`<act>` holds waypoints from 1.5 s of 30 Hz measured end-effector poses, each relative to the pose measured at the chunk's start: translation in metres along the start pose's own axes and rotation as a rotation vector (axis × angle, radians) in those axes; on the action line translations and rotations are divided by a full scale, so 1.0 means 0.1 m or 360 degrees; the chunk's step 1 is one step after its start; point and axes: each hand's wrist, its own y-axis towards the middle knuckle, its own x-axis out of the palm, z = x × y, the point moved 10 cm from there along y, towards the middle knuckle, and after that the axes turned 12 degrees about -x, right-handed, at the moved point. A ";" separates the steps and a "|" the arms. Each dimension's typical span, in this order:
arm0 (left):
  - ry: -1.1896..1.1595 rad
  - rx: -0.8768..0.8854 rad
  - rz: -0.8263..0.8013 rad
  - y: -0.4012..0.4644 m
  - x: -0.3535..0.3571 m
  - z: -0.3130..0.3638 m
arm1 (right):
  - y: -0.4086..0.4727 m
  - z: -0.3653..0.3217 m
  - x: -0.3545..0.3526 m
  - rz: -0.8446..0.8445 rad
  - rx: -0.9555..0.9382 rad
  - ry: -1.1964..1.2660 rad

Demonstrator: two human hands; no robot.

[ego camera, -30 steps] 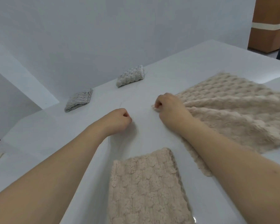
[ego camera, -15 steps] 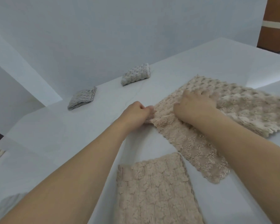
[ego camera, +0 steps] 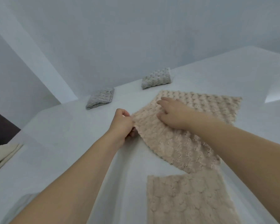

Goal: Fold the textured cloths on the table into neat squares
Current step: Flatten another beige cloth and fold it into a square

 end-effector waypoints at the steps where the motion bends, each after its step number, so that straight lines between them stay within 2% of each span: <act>1: -0.0248 -0.0142 -0.0044 0.03 -0.15 -0.10 | 0.04 -0.20 -0.08 0.0116 -0.0093 0.0015; 3: -0.0580 -0.0273 -0.0178 0.03 -0.41 -0.18 | 0.04 -0.56 -0.18 0.0232 -0.0205 0.0069; 4: -0.0674 -0.0272 -0.0251 0.02 -0.52 -0.17 | 0.02 -0.68 -0.13 0.0140 -0.0193 0.0143; 6: -0.0786 -0.0196 -0.0360 -0.05 -0.70 -0.07 | -0.09 -0.81 0.15 -0.0307 -0.0013 0.0289; 8: -0.0709 -0.0035 -0.0389 -0.09 -0.82 0.04 | -0.18 -0.92 0.33 -0.0580 0.0107 0.0078; 11: -0.0183 0.0214 -0.0186 -0.15 -0.96 0.14 | -0.09 -1.15 0.34 -0.0537 -0.0009 -0.0281; 14: 0.0139 0.0454 0.0238 -0.21 -1.25 0.25 | 0.03 -1.27 0.06 -0.0423 -0.0046 -0.0409; 16: 0.0132 0.0614 0.0519 -0.33 -1.52 0.37 | 0.08 -1.23 -0.22 -0.0281 0.0015 -0.0181; 18: 0.0043 0.0738 0.0657 -0.47 -1.77 0.48 | 0.09 -1.20 -0.52 -0.0120 0.0095 0.0164; 21: -0.0333 0.0823 0.0464 -0.64 -2.00 0.60 | 0.03 -1.25 -0.93 0.0072 0.0169 0.0549; 24: -0.0699 0.0832 0.0282 -0.74 -2.21 0.70 | -0.05 -1.33 -1.12 0.0079 0.0268 0.1138; 26: -0.0777 0.0830 0.0292 -0.77 -2.34 0.77 | -0.06 -1.35 -1.18 0.0067 0.0286 0.1475; 28: -0.0777 0.0832 0.0282 -0.70 -2.41 0.82 | -0.03 -1.32 -1.23 0.0090 0.0276 0.1643; 30: -0.0703 0.0775 0.0250 -0.52 -2.38 0.80 | 0.02 -1.20 -1.15 0.0044 0.0318 0.1615; 33: -0.0481 0.0591 0.0246 -0.15 -2.18 0.61 | 0.13 -0.85 -0.95 0.0037 0.0479 0.1354; 37: -0.0074 0.0371 0.0259 0.40 -1.74 0.21 | 0.32 -0.42 -0.68 0.0199 0.0657 0.0898; 42: 0.0226 0.0271 0.0296 0.90 -1.40 -0.11 | 0.62 -0.05 -0.18 0.0074 0.0679 0.0453; 45: 0.0275 0.0265 0.0413 1.14 -1.42 -0.11 | 0.84 0.10 -0.04 0.0136 0.0624 0.0348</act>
